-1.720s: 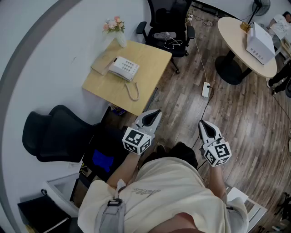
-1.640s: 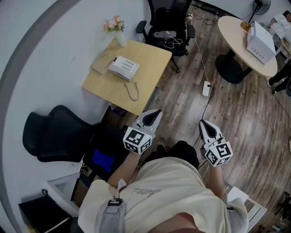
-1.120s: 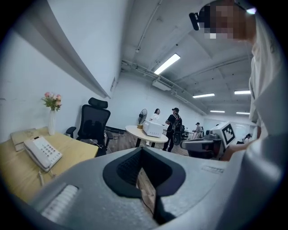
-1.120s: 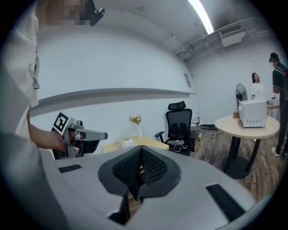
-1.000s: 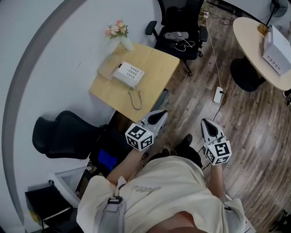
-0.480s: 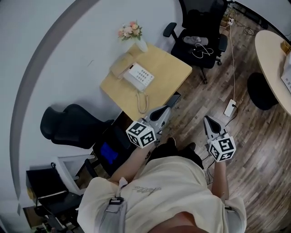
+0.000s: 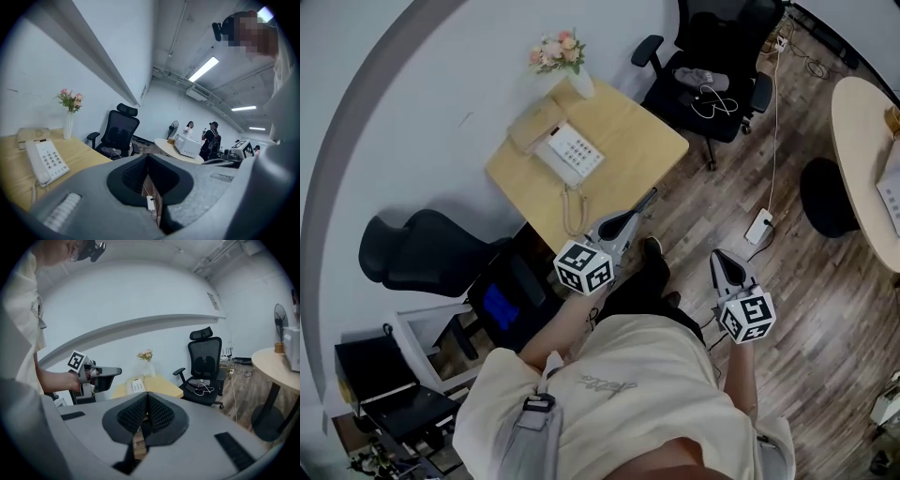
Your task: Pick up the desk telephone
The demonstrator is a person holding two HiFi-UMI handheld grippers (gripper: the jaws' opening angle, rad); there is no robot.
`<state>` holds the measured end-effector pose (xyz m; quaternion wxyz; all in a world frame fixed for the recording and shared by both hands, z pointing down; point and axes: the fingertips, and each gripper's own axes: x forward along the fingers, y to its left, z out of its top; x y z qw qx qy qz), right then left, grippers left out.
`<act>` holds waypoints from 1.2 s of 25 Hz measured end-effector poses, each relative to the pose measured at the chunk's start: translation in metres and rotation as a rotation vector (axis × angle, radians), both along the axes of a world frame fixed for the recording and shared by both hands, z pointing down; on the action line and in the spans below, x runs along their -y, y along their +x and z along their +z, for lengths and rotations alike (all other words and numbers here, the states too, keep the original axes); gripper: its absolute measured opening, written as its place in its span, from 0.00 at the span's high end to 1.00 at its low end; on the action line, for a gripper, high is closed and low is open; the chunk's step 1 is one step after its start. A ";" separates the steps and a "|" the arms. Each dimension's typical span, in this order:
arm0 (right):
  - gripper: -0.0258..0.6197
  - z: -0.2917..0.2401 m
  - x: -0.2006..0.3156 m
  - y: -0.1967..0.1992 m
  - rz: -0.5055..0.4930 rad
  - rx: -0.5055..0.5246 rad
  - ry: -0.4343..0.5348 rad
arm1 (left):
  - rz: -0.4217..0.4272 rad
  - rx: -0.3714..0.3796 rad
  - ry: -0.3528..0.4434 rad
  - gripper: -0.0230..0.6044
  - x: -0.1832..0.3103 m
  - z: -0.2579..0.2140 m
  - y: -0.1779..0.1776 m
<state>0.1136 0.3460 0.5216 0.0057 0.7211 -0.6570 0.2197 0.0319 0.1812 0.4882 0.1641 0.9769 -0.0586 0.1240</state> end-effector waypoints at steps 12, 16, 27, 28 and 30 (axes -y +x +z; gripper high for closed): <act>0.96 -0.043 0.139 0.080 -0.086 -0.084 0.018 | -0.034 -0.063 0.017 0.94 0.115 -0.010 0.066; 0.96 -0.046 0.202 0.088 -0.138 -0.096 0.029 | -0.091 -0.070 0.042 0.94 0.172 -0.009 0.063; 0.96 -0.043 0.326 0.064 -0.400 -0.092 -0.010 | -0.364 -0.025 0.049 0.94 0.263 -0.001 0.007; 0.96 -0.042 0.336 0.061 -0.429 -0.097 -0.016 | -0.398 -0.021 0.034 0.94 0.267 0.001 0.001; 0.96 -0.038 0.357 0.057 -0.497 -0.112 -0.026 | -0.457 -0.007 0.021 0.94 0.277 0.003 -0.009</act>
